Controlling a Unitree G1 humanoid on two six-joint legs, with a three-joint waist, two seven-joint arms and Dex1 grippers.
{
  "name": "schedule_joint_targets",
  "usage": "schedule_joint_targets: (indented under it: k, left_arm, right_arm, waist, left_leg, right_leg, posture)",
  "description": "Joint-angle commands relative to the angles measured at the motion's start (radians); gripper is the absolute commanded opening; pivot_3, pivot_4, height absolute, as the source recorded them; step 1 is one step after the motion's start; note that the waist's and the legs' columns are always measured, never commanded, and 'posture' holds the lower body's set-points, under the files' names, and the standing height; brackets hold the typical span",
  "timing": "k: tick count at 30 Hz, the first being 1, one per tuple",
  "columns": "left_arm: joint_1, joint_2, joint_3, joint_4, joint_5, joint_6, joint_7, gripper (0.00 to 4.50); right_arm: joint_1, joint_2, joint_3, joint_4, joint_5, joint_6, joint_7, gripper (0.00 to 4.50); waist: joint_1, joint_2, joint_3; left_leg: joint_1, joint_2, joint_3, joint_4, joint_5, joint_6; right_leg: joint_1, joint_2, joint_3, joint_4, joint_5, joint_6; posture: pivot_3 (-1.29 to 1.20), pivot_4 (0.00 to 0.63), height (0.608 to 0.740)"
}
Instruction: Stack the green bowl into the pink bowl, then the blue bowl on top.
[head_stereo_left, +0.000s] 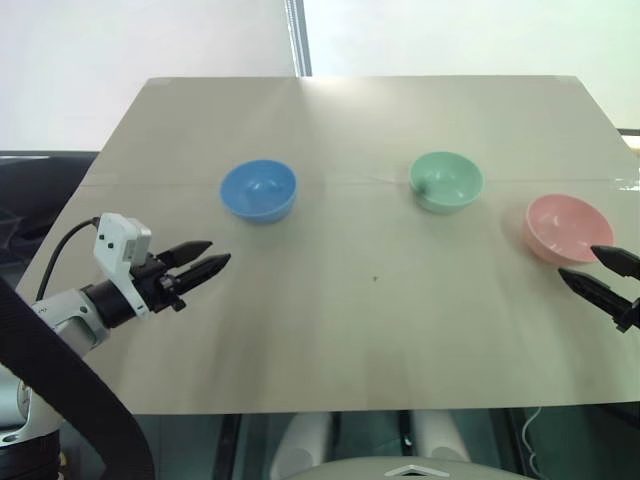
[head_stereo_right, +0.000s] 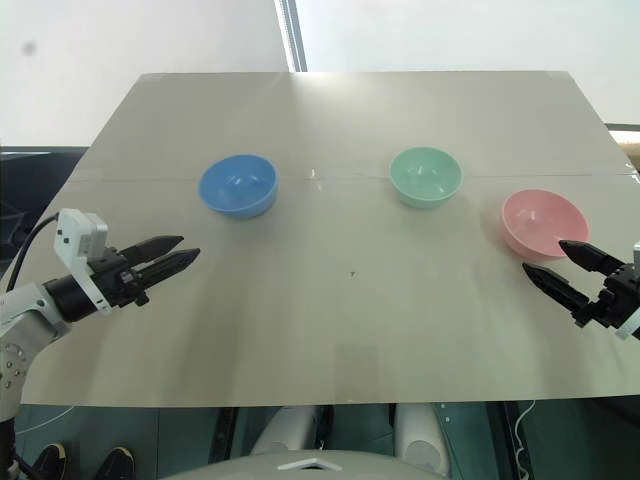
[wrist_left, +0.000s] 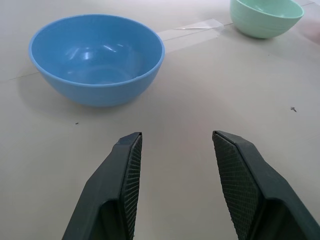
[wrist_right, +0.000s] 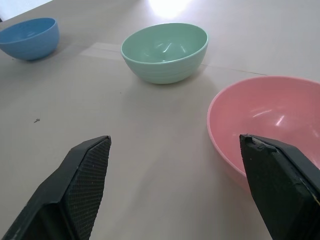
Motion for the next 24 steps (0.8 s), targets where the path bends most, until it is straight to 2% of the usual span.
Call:
schedule_joint_targets:
  k: [1, 24]
  left_arm:
    - [-0.007, 0.015, 0.025, -0.044, -0.010, -0.048, -0.031, 2.35]
    - [-0.045, 0.001, 0.000, -0.010, -0.011, -0.147, -0.074, 2.35]
  right_arm:
    - [-0.010, -0.019, -0.019, -0.001, -0.005, -0.027, 0.012, 4.50]
    - [-0.045, -0.029, 0.022, 0.010, -0.051, -0.026, -0.010, 4.50]
  waist:
    - [0.000, 0.000, 0.000]
    - [0.000, 0.000, 0.000]
  left_leg:
    - [0.000, 0.000, 0.000, 0.000, 0.000, 0.000]
    - [0.000, 0.000, 0.000, 0.000, 0.000, 0.000]
  right_leg:
    - [0.000, 0.000, 0.000, 0.000, 0.000, 0.000]
    - [0.000, 0.000, 0.000, 0.000, 0.000, 0.000]
  posture:
    - [0.00, 0.150, 0.740]
    - [0.00, 0.150, 0.740]
